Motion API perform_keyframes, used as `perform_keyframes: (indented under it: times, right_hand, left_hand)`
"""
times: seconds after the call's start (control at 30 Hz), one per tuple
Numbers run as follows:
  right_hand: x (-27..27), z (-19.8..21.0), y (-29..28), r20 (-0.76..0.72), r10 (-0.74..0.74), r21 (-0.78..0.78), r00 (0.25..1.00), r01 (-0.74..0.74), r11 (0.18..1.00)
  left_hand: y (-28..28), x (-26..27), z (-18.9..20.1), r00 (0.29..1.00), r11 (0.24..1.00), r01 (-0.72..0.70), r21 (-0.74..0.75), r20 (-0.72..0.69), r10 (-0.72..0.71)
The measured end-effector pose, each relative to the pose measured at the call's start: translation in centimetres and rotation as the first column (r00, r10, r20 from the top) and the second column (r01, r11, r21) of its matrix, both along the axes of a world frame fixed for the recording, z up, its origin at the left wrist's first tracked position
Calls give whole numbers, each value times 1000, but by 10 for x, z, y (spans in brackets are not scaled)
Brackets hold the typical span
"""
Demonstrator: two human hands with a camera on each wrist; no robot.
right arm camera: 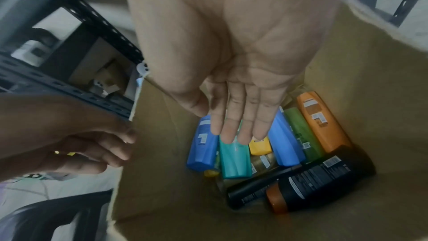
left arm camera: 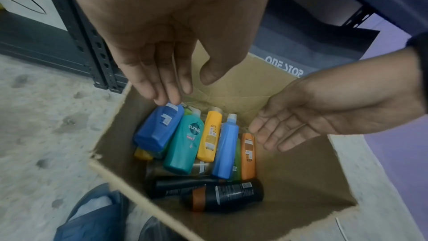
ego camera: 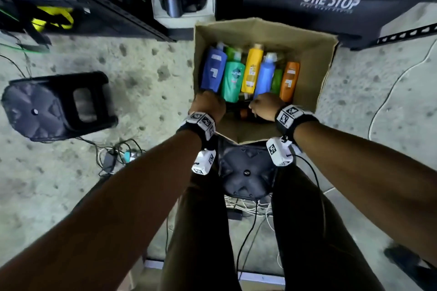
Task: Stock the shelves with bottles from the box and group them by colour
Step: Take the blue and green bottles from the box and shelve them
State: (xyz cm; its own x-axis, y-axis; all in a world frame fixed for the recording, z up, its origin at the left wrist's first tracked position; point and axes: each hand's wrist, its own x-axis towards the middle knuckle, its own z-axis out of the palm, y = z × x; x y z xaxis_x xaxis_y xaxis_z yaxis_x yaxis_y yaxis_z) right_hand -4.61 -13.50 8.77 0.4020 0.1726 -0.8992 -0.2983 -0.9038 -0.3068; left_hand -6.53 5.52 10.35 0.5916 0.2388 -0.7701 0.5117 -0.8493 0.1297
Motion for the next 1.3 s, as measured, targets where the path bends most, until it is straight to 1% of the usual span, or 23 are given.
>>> perform_keyframes:
  times: [0.13,0.3,0.37,0.53,0.57,0.67,0.77,0.83,0.87,0.93,1.07,1.17,1.23,1.3]
  right_hand:
    - [16,-63,-2,13,-11,-14,1000,11,1000]
    - [31,-134,4,42,-53,-24,998,54,998]
    - [34,-161,8,71,-151,-18,986,153,988]
    - [43,-220,20,151,-302,59,941,296,953]
    - [44,-229,22,169,-314,85,934,304,949]
    - [49,-254,26,198,-270,130,942,248,960]
    - [59,-272,30,202,-279,162,939,249,955]
    - [67,-279,32,183,-240,144,954,215,966]
    - [70,-282,32,168,-215,134,962,194,972]
    - [77,-287,32,147,-171,104,974,157,982]
    - [80,-294,40,153,-150,38,977,146,989]
    - [70,-296,45,191,-161,12,968,162,987]
    - [59,-296,49,253,-171,-60,952,192,980]
    - [49,-294,55,321,-220,-56,921,250,967]
  left_hand:
    - [-7,30,-63,997,998,66,8,-44,-66]
    - [-9,67,-131,999,999,-29,36,-42,30]
    - [-8,77,-157,998,998,-59,15,-37,60]
    - [-5,85,-212,997,997,-73,-3,-33,73]
    - [-5,85,-221,996,997,-80,-22,-37,79]
    - [-3,82,-240,998,998,-53,-15,-15,53]
    - [-4,79,-256,998,999,-52,4,-36,53]
    - [-4,77,-264,998,999,-44,20,-42,45]
    - [-4,77,-268,999,1000,-25,12,-43,25]
    - [-3,77,-274,998,999,-36,-25,-52,34]
    - [6,81,-285,998,995,-48,-82,-52,44]
    - [10,83,-291,998,993,-59,-105,-37,55]
    - [11,81,-295,998,994,-34,-107,-49,29]
    - [12,81,-296,997,991,-62,-118,-58,56]
